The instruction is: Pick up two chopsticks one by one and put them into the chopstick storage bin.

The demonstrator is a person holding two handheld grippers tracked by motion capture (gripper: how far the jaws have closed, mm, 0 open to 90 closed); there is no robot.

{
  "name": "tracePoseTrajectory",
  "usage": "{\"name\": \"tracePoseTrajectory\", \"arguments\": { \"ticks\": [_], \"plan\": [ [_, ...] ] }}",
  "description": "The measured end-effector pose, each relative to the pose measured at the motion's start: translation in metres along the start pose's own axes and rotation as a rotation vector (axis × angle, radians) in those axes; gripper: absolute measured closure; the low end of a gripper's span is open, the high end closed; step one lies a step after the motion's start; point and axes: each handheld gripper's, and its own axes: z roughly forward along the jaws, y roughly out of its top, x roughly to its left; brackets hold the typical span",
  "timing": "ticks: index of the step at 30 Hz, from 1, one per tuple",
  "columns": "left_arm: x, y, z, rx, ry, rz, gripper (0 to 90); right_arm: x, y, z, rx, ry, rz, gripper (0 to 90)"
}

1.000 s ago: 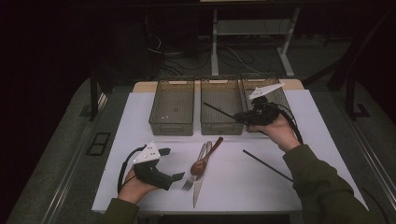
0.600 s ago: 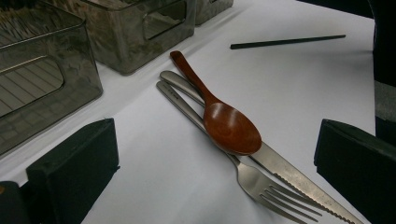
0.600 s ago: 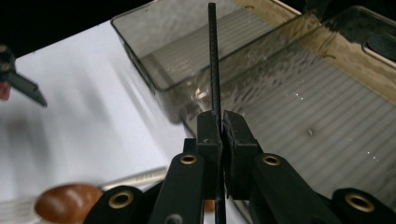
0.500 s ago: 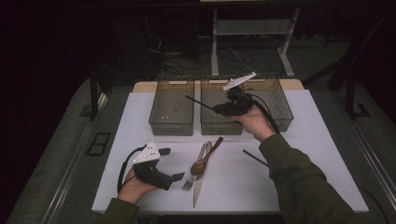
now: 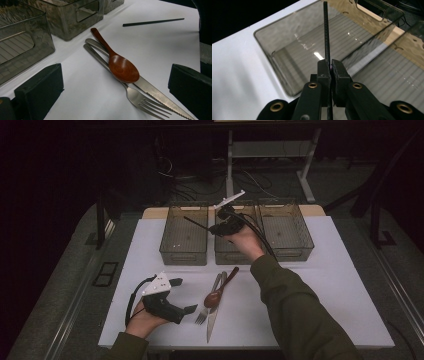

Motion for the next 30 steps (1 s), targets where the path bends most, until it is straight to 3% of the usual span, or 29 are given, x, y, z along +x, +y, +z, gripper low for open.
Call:
{"name": "tracePoseTrajectory", "arguments": {
  "ticks": [13, 25, 30],
  "plan": [
    [-0.001, 0.001, 0.000, -0.001, -0.014, 0.009, 0.0, 0.005, 0.025, 0.043, 0.044, -0.052, 0.020, 85.0],
    [-0.001, 0.001, 0.000, -0.007, -0.024, 0.006, 0.0, 0.010, 0.037, 0.082, 0.100, -0.075, 0.056, 84.8],
    [0.000, 0.001, 0.000, -0.008, -0.026, 0.005, 0.0, 0.010, 0.038, 0.086, 0.093, -0.074, 0.067, 84.0]
  ]
}}
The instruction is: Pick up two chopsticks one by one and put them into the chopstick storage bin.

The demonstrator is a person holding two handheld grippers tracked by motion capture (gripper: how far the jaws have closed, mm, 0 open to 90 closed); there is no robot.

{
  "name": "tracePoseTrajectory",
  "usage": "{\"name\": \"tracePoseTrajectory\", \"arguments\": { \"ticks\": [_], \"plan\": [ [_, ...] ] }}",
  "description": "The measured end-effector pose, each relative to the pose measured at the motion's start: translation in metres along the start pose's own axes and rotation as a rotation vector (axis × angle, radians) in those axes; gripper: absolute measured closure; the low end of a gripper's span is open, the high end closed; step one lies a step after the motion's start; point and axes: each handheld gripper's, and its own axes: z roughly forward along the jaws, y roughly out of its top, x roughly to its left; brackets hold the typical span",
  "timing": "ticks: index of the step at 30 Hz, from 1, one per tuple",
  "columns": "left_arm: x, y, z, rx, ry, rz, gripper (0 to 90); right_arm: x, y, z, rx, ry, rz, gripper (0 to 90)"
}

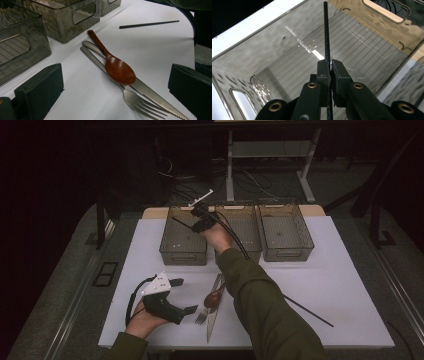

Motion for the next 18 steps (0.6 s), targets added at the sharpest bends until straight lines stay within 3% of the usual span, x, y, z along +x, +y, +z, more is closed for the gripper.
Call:
{"name": "tracePoseTrajectory", "arguments": {
  "ticks": [8, 11, 14, 18],
  "plan": [
    [-0.001, 0.000, 0.001, 0.002, -0.001, 0.000, 0.0, -0.001, 0.001, -0.003, -0.032, 0.020, -0.008, 65.8],
    [-0.001, 0.000, 0.001, -0.001, -0.001, -0.002, 0.0, -0.004, 0.002, -0.011, -0.052, 0.046, -0.003, 55.4],
    [-0.001, 0.000, 0.001, -0.001, -0.001, -0.003, 0.0, -0.005, 0.002, -0.016, -0.068, 0.051, -0.005, 51.5],
    [-0.001, 0.000, 0.000, -0.002, 0.000, -0.003, 0.0, -0.006, -0.001, -0.030, -0.098, 0.095, -0.020, 43.8]
  ]
}}
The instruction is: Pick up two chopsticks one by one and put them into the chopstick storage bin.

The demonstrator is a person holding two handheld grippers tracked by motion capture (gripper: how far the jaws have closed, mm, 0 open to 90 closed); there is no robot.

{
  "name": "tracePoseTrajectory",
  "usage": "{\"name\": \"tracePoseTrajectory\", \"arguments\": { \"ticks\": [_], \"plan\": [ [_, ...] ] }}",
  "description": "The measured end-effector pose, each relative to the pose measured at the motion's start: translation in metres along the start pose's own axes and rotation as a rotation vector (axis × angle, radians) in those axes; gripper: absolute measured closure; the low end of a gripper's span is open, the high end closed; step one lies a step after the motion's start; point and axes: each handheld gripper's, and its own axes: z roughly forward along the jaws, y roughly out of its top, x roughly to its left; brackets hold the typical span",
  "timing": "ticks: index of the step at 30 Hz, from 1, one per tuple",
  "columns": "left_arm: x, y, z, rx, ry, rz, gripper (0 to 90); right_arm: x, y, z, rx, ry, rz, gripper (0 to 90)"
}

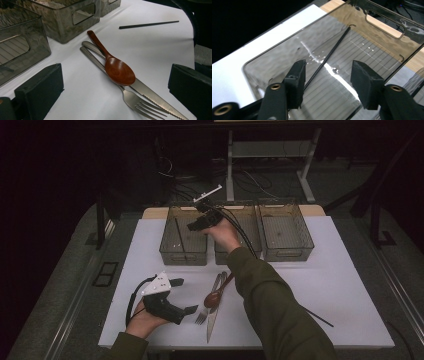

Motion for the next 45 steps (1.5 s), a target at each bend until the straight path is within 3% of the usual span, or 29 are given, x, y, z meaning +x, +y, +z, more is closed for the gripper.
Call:
{"name": "tracePoseTrajectory", "arguments": {
  "ticks": [2, 4, 6, 13, 16, 21, 24, 37, 45],
  "plan": [
    [0.000, 0.000, 0.000, 0.003, 0.001, 0.001, 0.0, 0.001, -0.003, -0.007, -0.013, 0.012, -0.019, 39.6],
    [0.000, 0.000, 0.000, 0.006, 0.003, 0.005, 0.0, 0.002, -0.005, -0.011, -0.019, 0.010, -0.028, 39.1],
    [0.000, 0.000, 0.000, 0.006, 0.003, 0.003, 0.0, 0.001, -0.012, -0.022, -0.029, 0.047, -0.046, 39.4],
    [0.001, 0.000, 0.000, 0.002, 0.006, -0.007, 0.0, -0.003, -0.035, -0.051, -0.049, 0.066, -0.084, 40.0],
    [0.001, -0.001, 0.000, 0.004, 0.012, -0.007, 0.0, -0.004, -0.043, -0.065, -0.043, 0.062, -0.056, 41.7],
    [0.000, -0.001, 0.001, 0.010, 0.015, -0.010, 0.0, -0.003, -0.056, -0.082, -0.055, 0.058, -0.074, 43.5],
    [0.000, -0.002, 0.001, 0.018, 0.021, -0.003, 0.0, -0.005, -0.072, -0.098, -0.085, 0.058, -0.078, 46.1],
    [-0.001, -0.002, 0.002, 0.026, 0.022, -0.001, 0.0, -0.011, -0.120, -0.141, -0.082, 0.041, -0.080, 51.9],
    [-0.001, -0.002, 0.002, 0.027, 0.021, 0.001, 0.0, -0.014, -0.161, -0.163, -0.076, 0.039, -0.069, 53.7]
  ]
}}
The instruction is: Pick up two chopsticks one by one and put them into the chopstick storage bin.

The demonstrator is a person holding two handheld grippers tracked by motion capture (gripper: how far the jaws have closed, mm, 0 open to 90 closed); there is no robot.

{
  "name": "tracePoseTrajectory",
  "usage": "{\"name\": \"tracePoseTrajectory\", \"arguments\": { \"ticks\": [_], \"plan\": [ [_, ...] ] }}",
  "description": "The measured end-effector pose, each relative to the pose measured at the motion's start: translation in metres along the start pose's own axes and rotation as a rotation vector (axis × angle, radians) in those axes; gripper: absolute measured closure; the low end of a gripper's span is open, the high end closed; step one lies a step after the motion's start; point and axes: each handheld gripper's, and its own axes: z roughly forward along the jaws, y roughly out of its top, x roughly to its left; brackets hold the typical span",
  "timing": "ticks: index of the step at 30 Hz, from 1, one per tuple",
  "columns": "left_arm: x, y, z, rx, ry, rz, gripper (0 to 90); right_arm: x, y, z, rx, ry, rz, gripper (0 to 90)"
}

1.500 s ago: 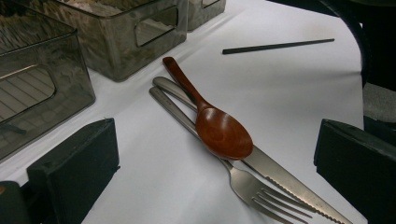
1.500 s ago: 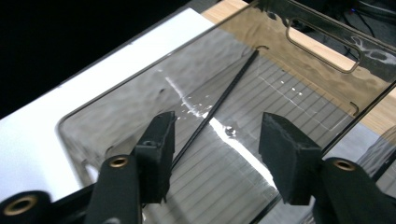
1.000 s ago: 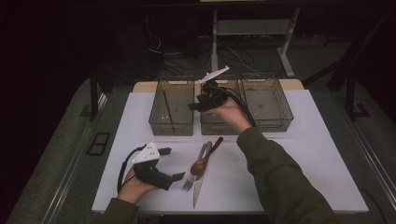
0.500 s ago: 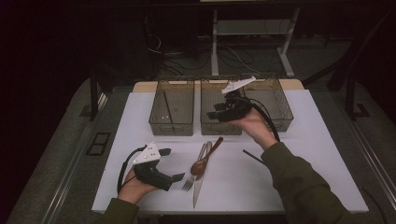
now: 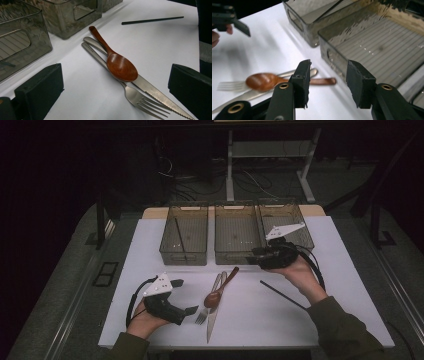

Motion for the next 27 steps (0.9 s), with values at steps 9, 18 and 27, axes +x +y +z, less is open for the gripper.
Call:
{"name": "tracePoseTrajectory", "arguments": {
  "ticks": [9, 18, 27],
  "plan": [
    [-0.001, -0.001, 0.001, 0.003, 0.003, -0.001, 0.0, -0.002, -0.032, -0.018, 0.045, -0.003, 0.008, 59.8],
    [-0.002, -0.001, 0.000, 0.004, 0.004, 0.004, 0.0, -0.006, -0.054, -0.032, 0.106, -0.024, 0.008, 63.6],
    [-0.002, 0.000, 0.000, 0.004, 0.004, 0.004, 0.0, -0.007, -0.072, -0.048, 0.214, -0.042, -0.020, 67.1]
  ]
}}
